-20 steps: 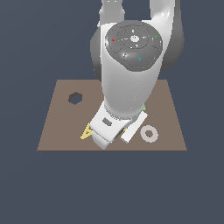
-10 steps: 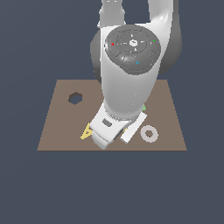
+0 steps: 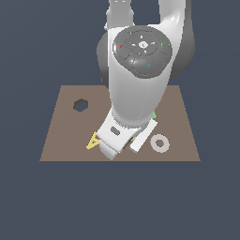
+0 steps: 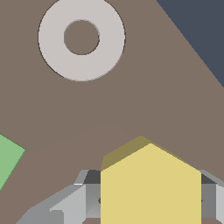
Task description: Insert a designated object into the corresponding slot on a board.
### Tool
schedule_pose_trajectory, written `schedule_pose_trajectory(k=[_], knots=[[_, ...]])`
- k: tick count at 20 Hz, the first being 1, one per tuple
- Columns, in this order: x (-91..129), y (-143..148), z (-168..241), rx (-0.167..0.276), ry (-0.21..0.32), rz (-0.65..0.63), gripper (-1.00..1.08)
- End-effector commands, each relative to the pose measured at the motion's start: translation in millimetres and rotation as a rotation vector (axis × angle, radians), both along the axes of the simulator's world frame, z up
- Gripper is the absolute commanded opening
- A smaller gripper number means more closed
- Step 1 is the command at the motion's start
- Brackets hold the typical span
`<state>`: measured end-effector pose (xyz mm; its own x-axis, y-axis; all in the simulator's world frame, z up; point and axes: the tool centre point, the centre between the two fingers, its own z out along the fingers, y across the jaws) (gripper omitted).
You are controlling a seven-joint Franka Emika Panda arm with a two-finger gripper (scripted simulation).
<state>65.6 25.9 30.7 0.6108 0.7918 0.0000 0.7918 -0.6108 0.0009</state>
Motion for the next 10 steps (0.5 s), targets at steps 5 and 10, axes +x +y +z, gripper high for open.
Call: schedule_pose_trajectory(k=[5, 10], knots=[[-9, 2, 0, 0.000, 0.000, 0.078, -1.00], [-21, 3, 1, 0.000, 0.000, 0.185, -1.00]])
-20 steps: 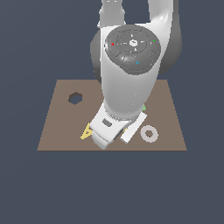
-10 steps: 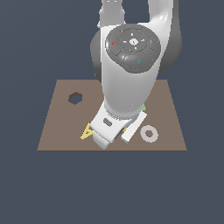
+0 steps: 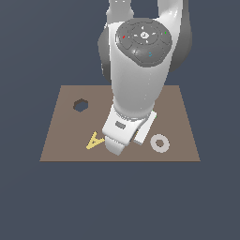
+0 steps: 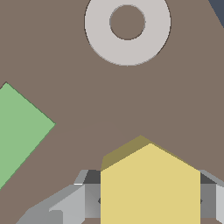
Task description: Insert a designated object into the corresponding slot on a board.
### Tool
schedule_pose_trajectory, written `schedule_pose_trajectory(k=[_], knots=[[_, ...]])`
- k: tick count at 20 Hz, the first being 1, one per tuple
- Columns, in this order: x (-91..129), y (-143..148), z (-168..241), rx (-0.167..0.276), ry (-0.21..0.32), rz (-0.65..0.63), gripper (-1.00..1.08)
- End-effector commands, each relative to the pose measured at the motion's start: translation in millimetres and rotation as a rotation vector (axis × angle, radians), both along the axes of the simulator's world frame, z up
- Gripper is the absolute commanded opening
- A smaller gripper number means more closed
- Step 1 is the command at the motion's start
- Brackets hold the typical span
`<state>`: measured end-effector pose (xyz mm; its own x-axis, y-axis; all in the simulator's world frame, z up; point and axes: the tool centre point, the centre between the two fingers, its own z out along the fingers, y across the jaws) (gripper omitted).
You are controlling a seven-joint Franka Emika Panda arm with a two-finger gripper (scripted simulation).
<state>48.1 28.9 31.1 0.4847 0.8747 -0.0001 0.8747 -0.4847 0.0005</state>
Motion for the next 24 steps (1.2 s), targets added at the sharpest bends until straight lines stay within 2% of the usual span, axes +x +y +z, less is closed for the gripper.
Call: schedule_pose_trajectory(k=[1, 12, 24], knots=[[-7, 0, 1, 0.000, -0.001, 0.060, -1.00], [-50, -7, 2, 0.000, -0.001, 0.434, -1.00], [-94, -36, 4, 0.000, -0.001, 0.893, -1.00]])
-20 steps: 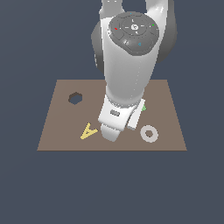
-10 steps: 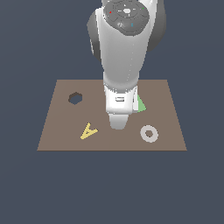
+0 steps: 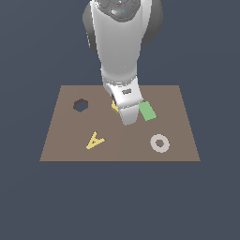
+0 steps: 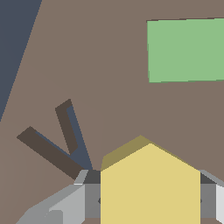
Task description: Insert a designated object into the corresponding slot on a board.
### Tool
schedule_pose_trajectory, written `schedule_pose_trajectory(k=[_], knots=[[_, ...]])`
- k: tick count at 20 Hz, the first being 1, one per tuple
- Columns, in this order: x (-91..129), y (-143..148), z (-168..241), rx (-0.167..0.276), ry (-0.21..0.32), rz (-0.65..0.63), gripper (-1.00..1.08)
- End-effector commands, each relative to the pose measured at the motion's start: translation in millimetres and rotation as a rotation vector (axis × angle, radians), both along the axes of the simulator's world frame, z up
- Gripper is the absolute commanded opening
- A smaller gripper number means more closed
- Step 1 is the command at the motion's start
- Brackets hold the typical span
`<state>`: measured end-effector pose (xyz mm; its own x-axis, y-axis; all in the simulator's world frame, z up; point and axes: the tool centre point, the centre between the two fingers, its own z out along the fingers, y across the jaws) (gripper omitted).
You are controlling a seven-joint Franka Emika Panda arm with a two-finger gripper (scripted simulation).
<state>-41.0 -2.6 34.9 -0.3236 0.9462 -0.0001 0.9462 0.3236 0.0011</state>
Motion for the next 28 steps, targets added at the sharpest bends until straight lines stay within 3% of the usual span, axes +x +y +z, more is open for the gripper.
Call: schedule_pose_trajectory(k=[1, 14, 28], knots=[[-8, -8, 1, 0.000, -0.001, 0.093, -1.00], [-31, -54, 2, -0.001, -0.001, 0.536, -1.00], [-31, -108, 4, -0.002, -0.001, 0.978, -1.00]])
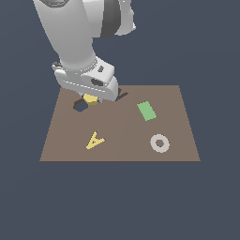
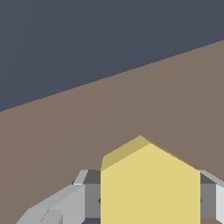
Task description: Insert a designated object into the corresponding slot on a board.
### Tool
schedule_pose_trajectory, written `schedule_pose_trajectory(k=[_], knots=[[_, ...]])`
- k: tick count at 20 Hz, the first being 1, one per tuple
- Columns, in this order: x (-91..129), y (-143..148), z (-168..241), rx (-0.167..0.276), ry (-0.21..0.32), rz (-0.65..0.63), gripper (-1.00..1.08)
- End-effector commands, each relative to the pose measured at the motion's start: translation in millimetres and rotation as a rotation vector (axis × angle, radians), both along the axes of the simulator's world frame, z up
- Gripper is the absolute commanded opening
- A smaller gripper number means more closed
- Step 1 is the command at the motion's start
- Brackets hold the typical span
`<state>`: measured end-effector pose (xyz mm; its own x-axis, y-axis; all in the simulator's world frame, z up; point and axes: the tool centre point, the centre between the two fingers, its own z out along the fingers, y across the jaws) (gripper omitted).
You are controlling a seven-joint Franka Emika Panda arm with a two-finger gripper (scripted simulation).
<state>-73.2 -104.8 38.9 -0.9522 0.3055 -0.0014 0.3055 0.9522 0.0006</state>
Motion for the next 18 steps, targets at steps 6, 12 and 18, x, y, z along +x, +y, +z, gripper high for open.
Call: schedule_pose_trajectory(k=[6, 12, 18], knots=[[7, -22, 1, 0.000, 0.000, 0.195, -1.00], [13, -34, 1, -0.001, 0.000, 0.304, -1.00], [18, -41, 2, -0.001, 0.000, 0.375, -1.00]])
